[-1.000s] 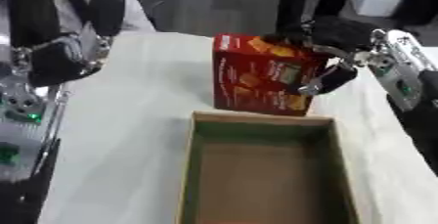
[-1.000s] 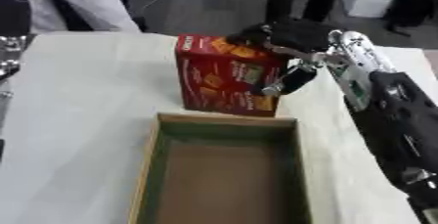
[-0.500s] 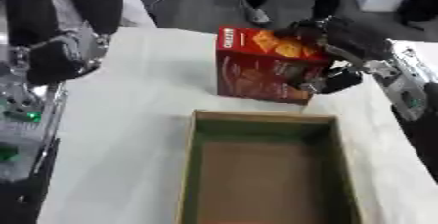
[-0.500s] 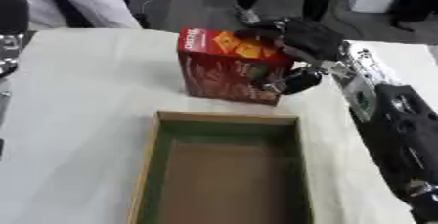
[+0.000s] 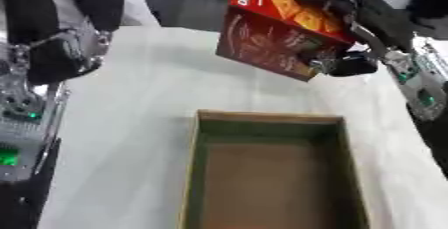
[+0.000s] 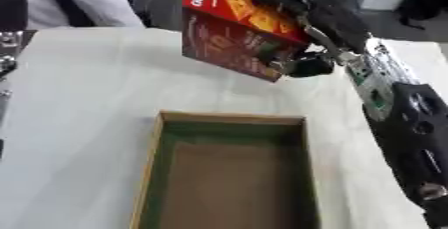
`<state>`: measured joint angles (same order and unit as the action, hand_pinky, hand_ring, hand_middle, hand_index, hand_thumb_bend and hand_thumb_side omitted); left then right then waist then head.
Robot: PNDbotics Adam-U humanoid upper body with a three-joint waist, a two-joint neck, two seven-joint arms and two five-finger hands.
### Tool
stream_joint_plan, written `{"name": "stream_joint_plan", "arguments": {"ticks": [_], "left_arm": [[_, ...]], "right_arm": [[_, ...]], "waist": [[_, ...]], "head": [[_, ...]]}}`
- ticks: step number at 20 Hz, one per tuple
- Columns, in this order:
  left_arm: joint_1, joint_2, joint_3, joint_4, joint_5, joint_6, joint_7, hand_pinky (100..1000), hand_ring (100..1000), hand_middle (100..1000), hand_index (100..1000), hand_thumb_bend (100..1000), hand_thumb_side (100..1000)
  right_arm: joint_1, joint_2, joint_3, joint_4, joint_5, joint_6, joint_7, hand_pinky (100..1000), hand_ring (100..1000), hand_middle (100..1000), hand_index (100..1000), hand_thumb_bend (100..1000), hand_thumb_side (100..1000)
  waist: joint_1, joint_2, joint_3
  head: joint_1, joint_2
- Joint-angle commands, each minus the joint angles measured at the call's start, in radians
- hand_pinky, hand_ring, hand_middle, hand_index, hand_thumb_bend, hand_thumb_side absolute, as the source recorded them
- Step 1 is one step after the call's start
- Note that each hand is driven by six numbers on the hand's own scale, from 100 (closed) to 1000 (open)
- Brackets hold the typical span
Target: Pick up objects on the table and place them in the box.
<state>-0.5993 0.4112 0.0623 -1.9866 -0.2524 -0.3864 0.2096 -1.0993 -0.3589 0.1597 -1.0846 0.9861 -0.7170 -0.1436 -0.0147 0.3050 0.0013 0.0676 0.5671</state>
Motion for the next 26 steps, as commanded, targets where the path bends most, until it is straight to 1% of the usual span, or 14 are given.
{"name": "stream_joint_plan", "arguments": {"ticks": [1, 3, 7, 8, 9, 10, 13, 14, 15, 16, 21, 23, 26], "left_arm": [[-0.010, 0.010, 0.012, -0.013, 0.002, 0.004, -0.002, 795, 801, 856, 856, 367, 545], [-0.007, 0.011, 0.012, -0.013, 0.002, 0.006, -0.001, 796, 801, 856, 856, 367, 545], [-0.004, 0.014, 0.013, -0.013, 0.002, 0.009, -0.002, 795, 801, 856, 856, 366, 546], [-0.003, 0.014, 0.014, -0.013, 0.002, 0.009, -0.002, 795, 801, 856, 856, 367, 546], [-0.002, 0.014, 0.014, -0.013, 0.002, 0.010, -0.002, 795, 801, 856, 856, 369, 542], [-0.001, 0.015, 0.014, -0.013, 0.001, 0.012, -0.002, 795, 801, 856, 856, 365, 547], [0.002, 0.016, 0.014, -0.013, 0.001, 0.018, -0.005, 795, 801, 856, 855, 363, 549], [0.003, 0.016, 0.015, -0.013, 0.001, 0.020, -0.005, 795, 800, 856, 855, 361, 550], [0.003, 0.017, 0.015, -0.013, 0.002, 0.022, -0.005, 795, 800, 856, 855, 360, 551], [0.003, 0.017, 0.015, -0.013, 0.005, 0.022, -0.006, 795, 800, 856, 855, 361, 551], [0.000, 0.020, 0.013, -0.013, 0.011, 0.024, -0.009, 795, 800, 857, 855, 362, 551], [-0.001, 0.020, 0.013, -0.013, 0.012, 0.024, -0.011, 795, 800, 857, 855, 362, 551], [-0.002, 0.020, 0.013, -0.013, 0.013, 0.024, -0.012, 795, 800, 857, 855, 362, 551]], "right_arm": [[-0.039, -0.046, -0.002, -0.042, -0.040, -0.004, -0.008, 100, 259, 442, 559, 218, 100], [-0.045, -0.070, 0.010, -0.063, -0.080, -0.010, -0.004, 100, 259, 441, 558, 222, 100], [-0.043, -0.122, 0.038, -0.139, -0.197, -0.010, 0.022, 100, 263, 442, 558, 220, 100], [-0.042, -0.131, 0.044, -0.165, -0.222, -0.004, 0.032, 100, 264, 442, 557, 218, 100], [-0.040, -0.139, 0.049, -0.186, -0.245, 0.004, 0.043, 100, 264, 442, 556, 191, 100], [-0.040, -0.146, 0.055, -0.210, -0.269, 0.013, 0.053, 100, 265, 442, 555, 218, 100], [-0.039, -0.171, 0.079, -0.269, -0.337, 0.044, 0.092, 100, 266, 443, 555, 222, 100], [-0.035, -0.183, 0.090, -0.292, -0.358, 0.052, 0.104, 100, 267, 443, 552, 231, 100], [-0.030, -0.194, 0.100, -0.317, -0.377, 0.062, 0.115, 100, 267, 443, 551, 283, 100], [-0.022, -0.207, 0.111, -0.344, -0.398, 0.070, 0.125, 100, 267, 444, 551, 235, 100], [0.016, -0.271, 0.163, -0.483, -0.501, 0.106, 0.163, 100, 266, 447, 552, 247, 100], [0.029, -0.289, 0.181, -0.525, -0.540, 0.121, 0.185, 100, 266, 447, 552, 250, 100], [0.051, -0.316, 0.216, -0.577, -0.597, 0.128, 0.228, 100, 267, 450, 554, 254, 100]], "waist": [[0.002, -0.029, -0.004], [0.000, -0.031, -0.007], [-0.002, -0.035, -0.014], [-0.002, -0.037, -0.016], [-0.002, -0.038, -0.017], [-0.002, -0.040, -0.019], [-0.003, -0.043, -0.022], [-0.003, -0.044, -0.023], [-0.004, -0.044, -0.024], [-0.004, -0.044, -0.024], [-0.008, -0.045, -0.028], [-0.010, -0.045, -0.029], [-0.012, -0.046, -0.028]], "head": [[0.003, 0.003], [0.005, 0.003], [0.010, 0.005], [0.011, 0.006], [0.012, 0.007], [0.012, 0.008], [0.013, 0.008], [0.015, 0.006], [0.017, 0.004], [0.021, 0.001], [0.036, -0.001], [0.040, -0.002], [0.045, -0.004]]}}
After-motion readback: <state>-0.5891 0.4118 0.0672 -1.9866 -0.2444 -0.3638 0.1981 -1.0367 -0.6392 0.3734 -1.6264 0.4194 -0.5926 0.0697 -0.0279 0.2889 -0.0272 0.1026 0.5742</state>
